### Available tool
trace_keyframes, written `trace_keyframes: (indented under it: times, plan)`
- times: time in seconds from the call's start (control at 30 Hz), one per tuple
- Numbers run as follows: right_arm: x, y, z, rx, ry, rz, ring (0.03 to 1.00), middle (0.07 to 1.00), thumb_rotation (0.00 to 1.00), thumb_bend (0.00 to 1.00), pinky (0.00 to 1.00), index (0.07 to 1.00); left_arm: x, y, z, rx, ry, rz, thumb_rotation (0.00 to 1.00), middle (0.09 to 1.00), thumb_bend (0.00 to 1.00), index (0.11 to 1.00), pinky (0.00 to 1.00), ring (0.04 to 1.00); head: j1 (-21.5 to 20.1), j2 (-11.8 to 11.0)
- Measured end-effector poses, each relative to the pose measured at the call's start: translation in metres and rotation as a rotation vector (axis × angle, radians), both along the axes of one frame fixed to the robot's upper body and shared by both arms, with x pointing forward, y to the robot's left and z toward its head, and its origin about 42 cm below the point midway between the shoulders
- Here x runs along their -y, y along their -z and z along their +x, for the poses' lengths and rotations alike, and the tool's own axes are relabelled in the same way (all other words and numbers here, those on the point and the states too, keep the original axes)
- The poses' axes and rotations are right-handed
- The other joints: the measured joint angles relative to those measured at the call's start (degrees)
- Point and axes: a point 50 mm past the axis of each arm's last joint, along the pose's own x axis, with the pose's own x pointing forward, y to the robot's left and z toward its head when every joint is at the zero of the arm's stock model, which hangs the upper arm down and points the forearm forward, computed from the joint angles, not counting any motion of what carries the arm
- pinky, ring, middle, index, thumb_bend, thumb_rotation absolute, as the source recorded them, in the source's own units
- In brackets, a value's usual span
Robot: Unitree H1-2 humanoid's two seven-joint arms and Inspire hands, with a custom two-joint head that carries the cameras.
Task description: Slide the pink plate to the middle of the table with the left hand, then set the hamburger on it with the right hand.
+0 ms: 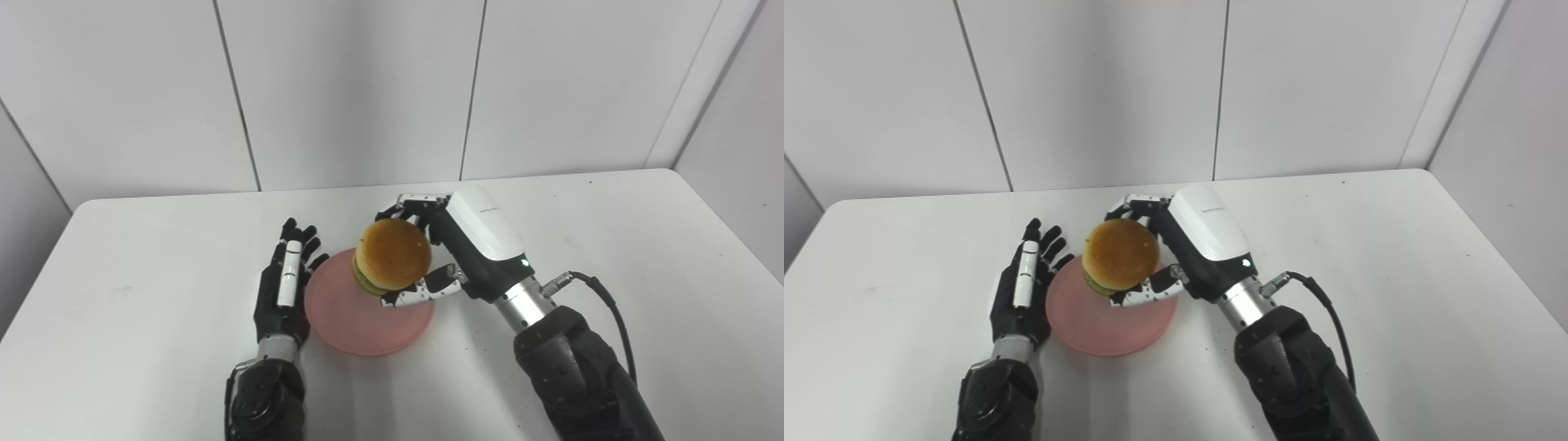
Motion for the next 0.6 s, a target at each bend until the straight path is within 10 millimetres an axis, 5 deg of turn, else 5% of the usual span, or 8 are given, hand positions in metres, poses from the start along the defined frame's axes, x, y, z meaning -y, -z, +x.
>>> trace_keyframes:
  times: [0.23, 0.6]
  plan:
    - [-0.006, 0.041, 0.023, -0.101, 0.026, -0.073, 0.354, 0.448, 0.00, 0.53, 0.28, 0.517, -0.001, -0.001, 0.000, 0.001, -0.012, 0.005, 0.73, 0.866, 0.64, 0.913, 0.79, 0.893, 0.4, 0.1]
    - [-0.022, 0.059, 0.045, -0.141, 0.021, -0.131, 0.385, 0.449, 0.00, 0.53, 0.31, 0.518, 0.001, 0.002, 0.000, 0.009, -0.012, 0.002, 0.69, 0.853, 0.64, 0.906, 0.78, 0.884, 1.1, -0.2]
